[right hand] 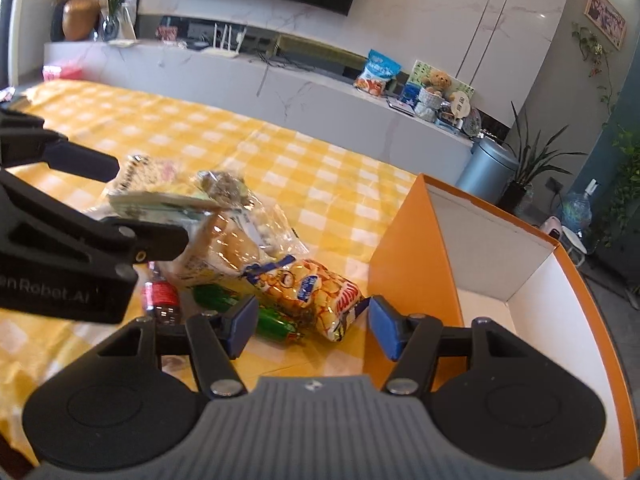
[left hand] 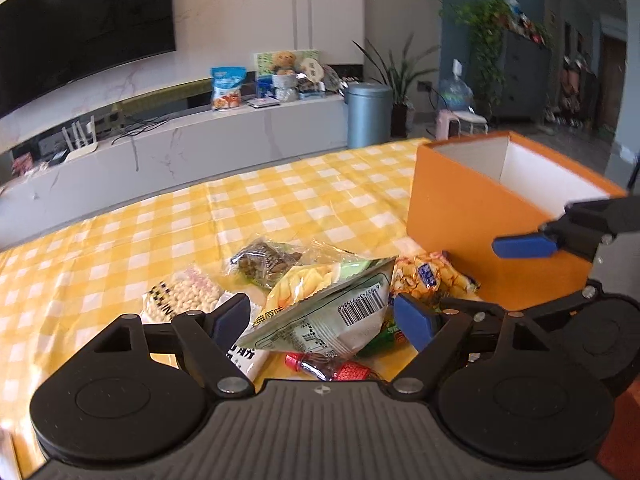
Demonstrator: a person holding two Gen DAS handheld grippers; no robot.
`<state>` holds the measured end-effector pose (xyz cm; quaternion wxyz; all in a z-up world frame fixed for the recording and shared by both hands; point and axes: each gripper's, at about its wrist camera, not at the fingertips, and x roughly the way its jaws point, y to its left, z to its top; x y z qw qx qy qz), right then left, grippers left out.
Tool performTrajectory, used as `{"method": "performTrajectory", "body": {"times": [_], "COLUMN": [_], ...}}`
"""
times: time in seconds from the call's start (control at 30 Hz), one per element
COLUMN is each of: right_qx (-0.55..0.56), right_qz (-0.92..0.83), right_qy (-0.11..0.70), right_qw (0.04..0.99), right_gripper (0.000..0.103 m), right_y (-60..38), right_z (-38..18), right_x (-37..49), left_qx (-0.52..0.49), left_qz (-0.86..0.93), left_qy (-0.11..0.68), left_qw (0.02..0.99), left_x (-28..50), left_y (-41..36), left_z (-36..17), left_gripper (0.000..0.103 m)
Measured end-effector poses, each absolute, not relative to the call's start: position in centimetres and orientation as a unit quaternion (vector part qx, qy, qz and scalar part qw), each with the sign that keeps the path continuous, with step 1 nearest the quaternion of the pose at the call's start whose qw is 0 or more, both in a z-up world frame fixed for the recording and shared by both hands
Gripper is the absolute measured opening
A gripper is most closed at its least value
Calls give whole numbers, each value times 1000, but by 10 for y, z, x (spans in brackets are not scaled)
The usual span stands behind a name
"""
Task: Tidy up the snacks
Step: 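Grasp the fries bag with the left tool while the right tool grasps a bread bag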
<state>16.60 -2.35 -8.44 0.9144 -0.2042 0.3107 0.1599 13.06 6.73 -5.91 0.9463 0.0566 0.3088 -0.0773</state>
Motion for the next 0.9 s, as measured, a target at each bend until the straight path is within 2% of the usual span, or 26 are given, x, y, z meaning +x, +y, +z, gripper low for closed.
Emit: {"method": "performTrajectory", "body": {"times": [0.23,0.43,0.47,0.5,0.57,0.7,0.9], "right_qx": [-217,-234,-239,-242,-241,-241,-236], "right_qz": [163,161,162,163,167,171,176], "right_qy": [324,314,314,313,312,310,303], "right_qw": [907,906,905,904,903,904,906], "right_gripper": [60,61,61,61,64,65,68], "right_y": [-12,-9,-8,-8,-7,-6,-2], "right_z": [-103,-109,-111,-112,-113,-115,-113], "right_x": [185,190,190,190,191,194,200], "left_qx": [99,57,51,45,39,33,-10], "left_qz": [-99,-114,-113,-114,-111,-89,-60], "left_qy": [330,360,366,371,371,359,333], "left_qw": [934,924,922,921,921,929,941], "left_x": [151,164,164,164,160,154,146], "left_y": [63,73,75,77,78,79,88], "left_z": [-69,-76,-78,-80,-80,-74,-58], "left_gripper": [96,96,94,87,85,71,63]}}
